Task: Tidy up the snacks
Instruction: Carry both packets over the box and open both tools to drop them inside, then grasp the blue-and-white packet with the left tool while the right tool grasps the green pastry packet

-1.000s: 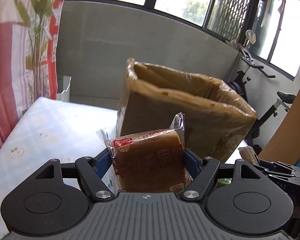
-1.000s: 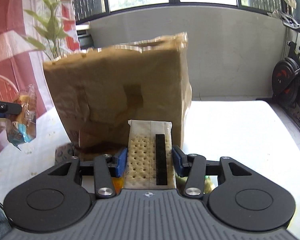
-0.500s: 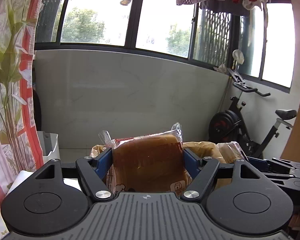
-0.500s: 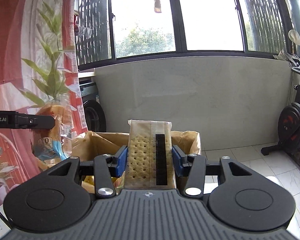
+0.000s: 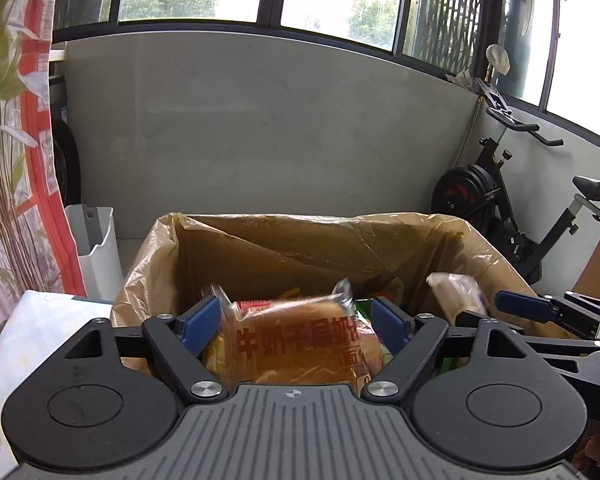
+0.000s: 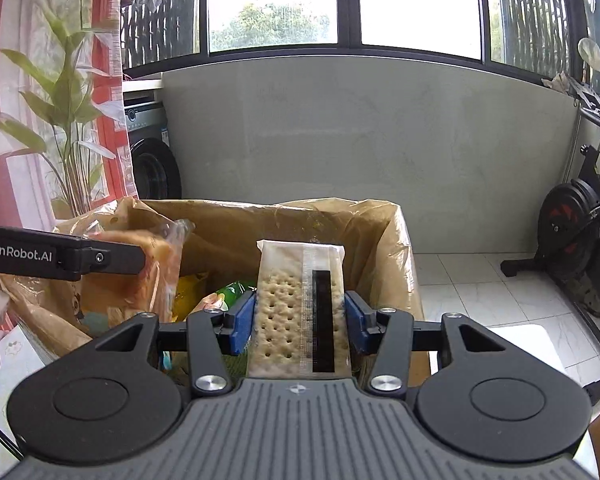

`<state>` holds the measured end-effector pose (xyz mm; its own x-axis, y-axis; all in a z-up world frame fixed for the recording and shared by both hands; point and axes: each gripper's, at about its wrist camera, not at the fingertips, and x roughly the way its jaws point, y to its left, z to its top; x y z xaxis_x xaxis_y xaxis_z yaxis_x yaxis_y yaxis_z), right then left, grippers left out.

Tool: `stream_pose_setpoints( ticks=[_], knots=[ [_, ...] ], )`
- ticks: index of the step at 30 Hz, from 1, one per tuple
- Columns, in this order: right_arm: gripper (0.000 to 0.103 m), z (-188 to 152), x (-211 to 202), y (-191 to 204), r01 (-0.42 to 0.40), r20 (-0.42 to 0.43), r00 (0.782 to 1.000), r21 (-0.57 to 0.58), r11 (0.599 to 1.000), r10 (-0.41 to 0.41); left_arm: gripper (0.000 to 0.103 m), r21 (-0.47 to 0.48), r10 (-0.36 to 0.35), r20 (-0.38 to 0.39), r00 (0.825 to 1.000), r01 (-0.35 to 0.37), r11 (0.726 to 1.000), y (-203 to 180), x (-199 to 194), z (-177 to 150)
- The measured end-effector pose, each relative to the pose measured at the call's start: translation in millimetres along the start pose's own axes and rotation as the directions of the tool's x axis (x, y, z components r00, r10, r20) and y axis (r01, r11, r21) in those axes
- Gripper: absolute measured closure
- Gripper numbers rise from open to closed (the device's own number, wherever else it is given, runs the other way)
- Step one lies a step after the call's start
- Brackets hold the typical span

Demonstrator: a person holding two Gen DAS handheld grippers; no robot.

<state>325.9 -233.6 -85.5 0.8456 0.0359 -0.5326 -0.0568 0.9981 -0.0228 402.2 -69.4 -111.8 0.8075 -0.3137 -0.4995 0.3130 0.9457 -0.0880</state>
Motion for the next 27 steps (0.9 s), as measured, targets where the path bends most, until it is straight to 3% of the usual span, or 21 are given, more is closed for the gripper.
stream_pose_setpoints(
  ticks=[2,11,14,19,23,27],
  knots=[
    [0.038,0,-4,1,-0.001,0.018,1.0,-0.009,1.0,0.001,0.012,0.007,0.002,0.026,1.0,-0.003,1.0,4,-8,1],
    [0.037,-9,-42,-18,-0.08,0.131,0.989,0.034,0.996,0.075,0.012,0.007,-0.007,0.109,0.994,0.007,1.0,23,-61,8],
    [0.037,-20,-60,-28,-0.086,0.166,0.983,0.022,0.996,0.081,0.012,-0.022,-0.003,0.129,0.992,0.005,1.0,37,-82,-5],
    [0.037,-49,-90,-44,-0.075,0.225,0.973,0.057,0.996,0.06,0.013,-0.104,0.07,0.167,0.983,-0.053,0.993,65,-120,-40],
    [0.037,-76,-98,-52,-0.049,0.206,0.978,0.09,0.995,0.03,0.014,-0.188,0.105,0.154,0.982,-0.075,0.979,84,-138,-66],
    [0.037,-107,-88,-48,-0.029,0.11,0.994,0.038,0.999,0.024,0.014,-0.205,0.132,0.11,0.985,-0.107,0.973,88,-139,-89]
  ],
)
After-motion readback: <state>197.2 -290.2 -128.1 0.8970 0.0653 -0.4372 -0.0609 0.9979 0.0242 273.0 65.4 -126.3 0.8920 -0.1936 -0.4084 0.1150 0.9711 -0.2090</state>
